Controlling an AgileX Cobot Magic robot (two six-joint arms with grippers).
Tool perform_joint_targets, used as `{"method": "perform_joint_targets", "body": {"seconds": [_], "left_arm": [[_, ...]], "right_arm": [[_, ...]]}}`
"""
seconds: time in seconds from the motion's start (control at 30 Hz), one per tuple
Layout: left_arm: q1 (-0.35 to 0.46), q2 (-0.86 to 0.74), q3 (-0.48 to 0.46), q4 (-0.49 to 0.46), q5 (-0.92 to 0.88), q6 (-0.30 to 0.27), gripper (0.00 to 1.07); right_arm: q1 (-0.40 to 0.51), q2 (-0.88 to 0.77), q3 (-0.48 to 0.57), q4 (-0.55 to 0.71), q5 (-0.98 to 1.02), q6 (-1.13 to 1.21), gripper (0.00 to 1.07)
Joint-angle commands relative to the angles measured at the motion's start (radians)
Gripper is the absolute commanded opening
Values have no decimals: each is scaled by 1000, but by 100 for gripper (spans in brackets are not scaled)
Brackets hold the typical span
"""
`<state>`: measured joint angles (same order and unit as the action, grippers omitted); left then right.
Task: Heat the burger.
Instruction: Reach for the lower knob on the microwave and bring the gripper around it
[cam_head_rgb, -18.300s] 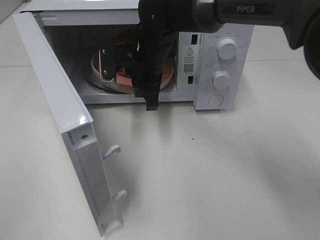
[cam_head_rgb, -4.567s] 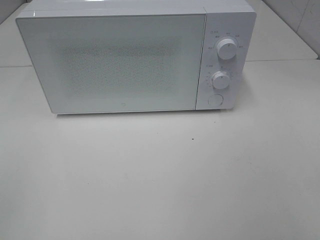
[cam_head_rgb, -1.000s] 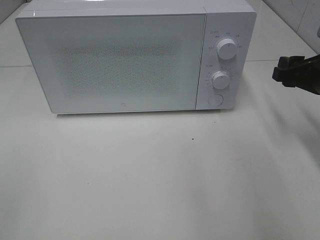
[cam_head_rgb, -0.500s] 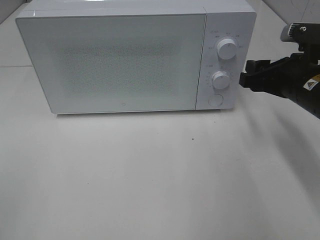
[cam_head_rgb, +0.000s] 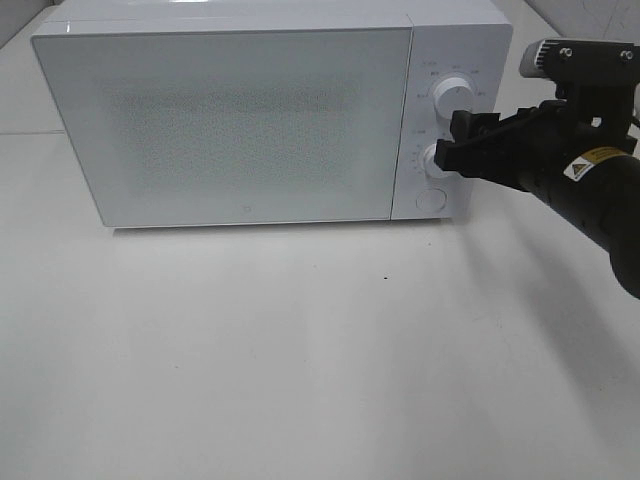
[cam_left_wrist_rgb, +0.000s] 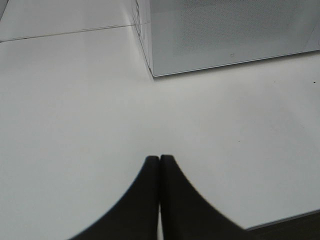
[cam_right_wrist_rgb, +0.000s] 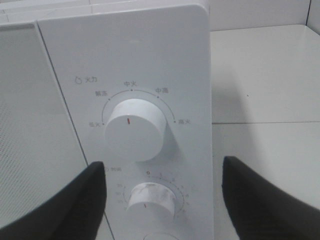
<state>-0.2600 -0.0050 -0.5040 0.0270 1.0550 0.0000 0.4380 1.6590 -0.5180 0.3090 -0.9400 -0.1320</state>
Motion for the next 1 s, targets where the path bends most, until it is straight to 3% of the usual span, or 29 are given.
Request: {"method": "perform_joint_targets", "body": {"seconds": [0.03, 0.53, 1.0], "left_arm": [[2, -20, 4, 3, -15, 0, 0], [2, -20, 4, 3, -15, 0, 0], [2, -20, 4, 3, -15, 0, 0]], "right_arm": [[4, 29, -33, -1, -2, -24, 63], [4, 238, -138, 32, -20, -108, 63], [4, 296, -186, 25, -3, -102, 63]]}}
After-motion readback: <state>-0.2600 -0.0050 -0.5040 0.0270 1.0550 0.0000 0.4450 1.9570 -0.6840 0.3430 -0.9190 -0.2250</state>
